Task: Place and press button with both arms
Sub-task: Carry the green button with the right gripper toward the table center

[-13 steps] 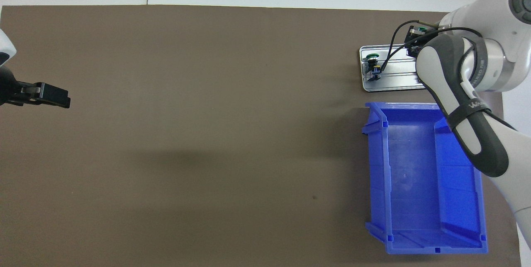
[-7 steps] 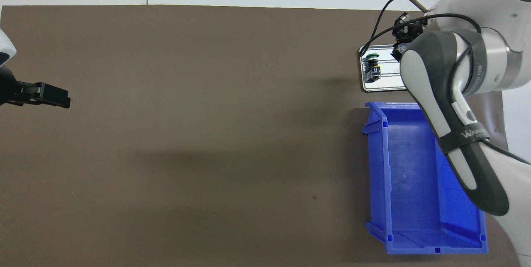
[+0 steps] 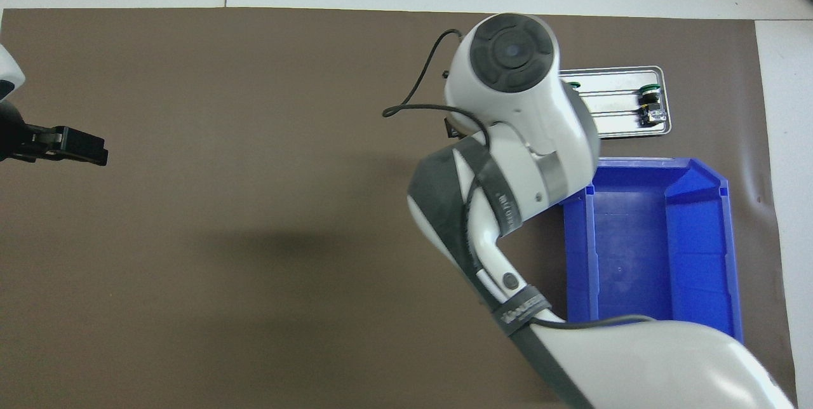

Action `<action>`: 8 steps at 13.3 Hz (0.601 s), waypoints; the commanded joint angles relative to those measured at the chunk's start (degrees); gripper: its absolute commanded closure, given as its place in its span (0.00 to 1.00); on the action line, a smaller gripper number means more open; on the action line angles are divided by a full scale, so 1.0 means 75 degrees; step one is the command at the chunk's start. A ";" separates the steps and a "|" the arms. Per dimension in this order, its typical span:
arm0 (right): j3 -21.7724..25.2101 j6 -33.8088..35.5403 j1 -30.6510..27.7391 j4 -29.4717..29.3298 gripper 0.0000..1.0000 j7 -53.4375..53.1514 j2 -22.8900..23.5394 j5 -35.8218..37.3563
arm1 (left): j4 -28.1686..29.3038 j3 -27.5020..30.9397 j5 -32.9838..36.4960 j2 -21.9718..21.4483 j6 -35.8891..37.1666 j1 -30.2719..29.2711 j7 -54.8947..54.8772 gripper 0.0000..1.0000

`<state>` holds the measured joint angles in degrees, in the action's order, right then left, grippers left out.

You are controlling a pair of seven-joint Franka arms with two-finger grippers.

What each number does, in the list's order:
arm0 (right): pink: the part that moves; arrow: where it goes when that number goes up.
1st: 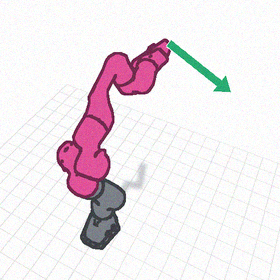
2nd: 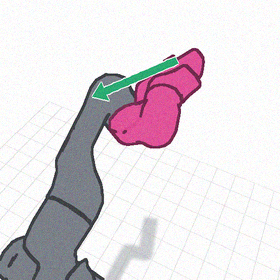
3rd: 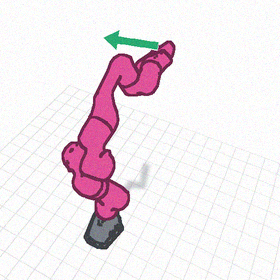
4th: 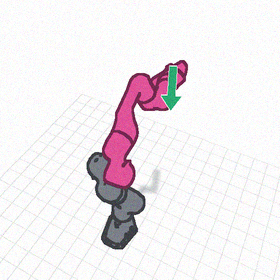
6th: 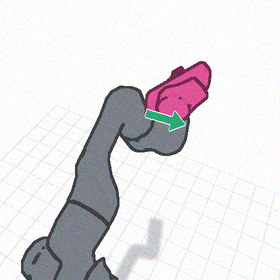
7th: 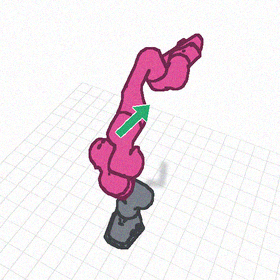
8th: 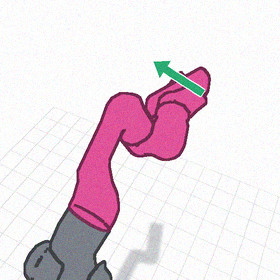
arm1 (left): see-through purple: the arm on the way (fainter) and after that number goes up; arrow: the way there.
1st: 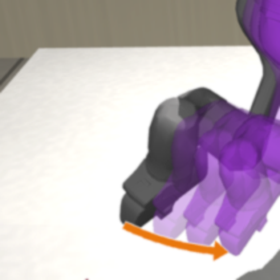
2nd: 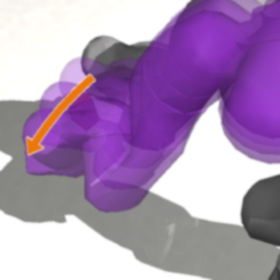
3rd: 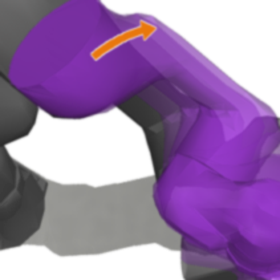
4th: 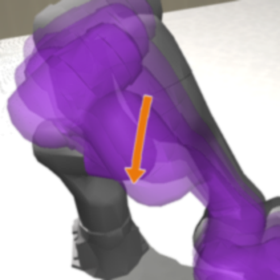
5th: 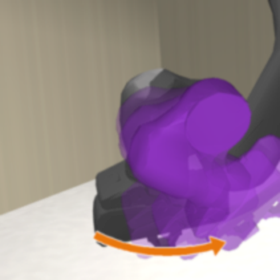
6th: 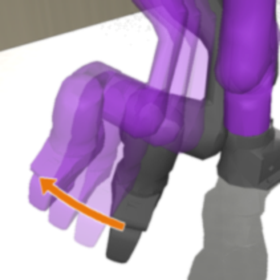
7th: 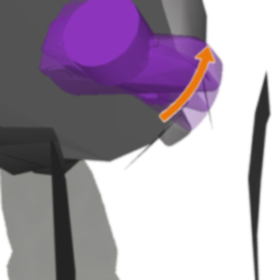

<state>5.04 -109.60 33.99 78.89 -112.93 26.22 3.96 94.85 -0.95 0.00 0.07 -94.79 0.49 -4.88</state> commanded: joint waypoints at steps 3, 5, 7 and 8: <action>0.0043 -0.0443 0.1232 -0.0743 1.00 -0.2177 0.1505 0.0409 | 0.0138 -0.0014 -0.0011 -0.0079 -0.0147 -0.0042 -0.0018 0.00; 0.0043 -0.0771 0.1607 -0.0687 1.00 -0.2299 0.1625 0.0293 | 0.0138 -0.0014 -0.0011 -0.0079 -0.0147 -0.0042 -0.0018 0.00; 0.0043 -0.1252 0.1713 -0.0454 1.00 -0.2648 0.1590 0.0245 | 0.0138 -0.0014 -0.0011 -0.0079 -0.0147 -0.0042 -0.0018 0.00; 0.0043 -0.1439 0.1830 -0.0302 1.00 -0.2940 0.1590 0.0257 | 0.0138 -0.0014 -0.0011 -0.0079 -0.0147 -0.0042 -0.0018 0.00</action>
<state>5.08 -118.61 47.08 76.22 -131.90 38.30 5.89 94.85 -0.95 0.00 0.07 -94.79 0.49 -4.88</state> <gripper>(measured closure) 0.595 0.000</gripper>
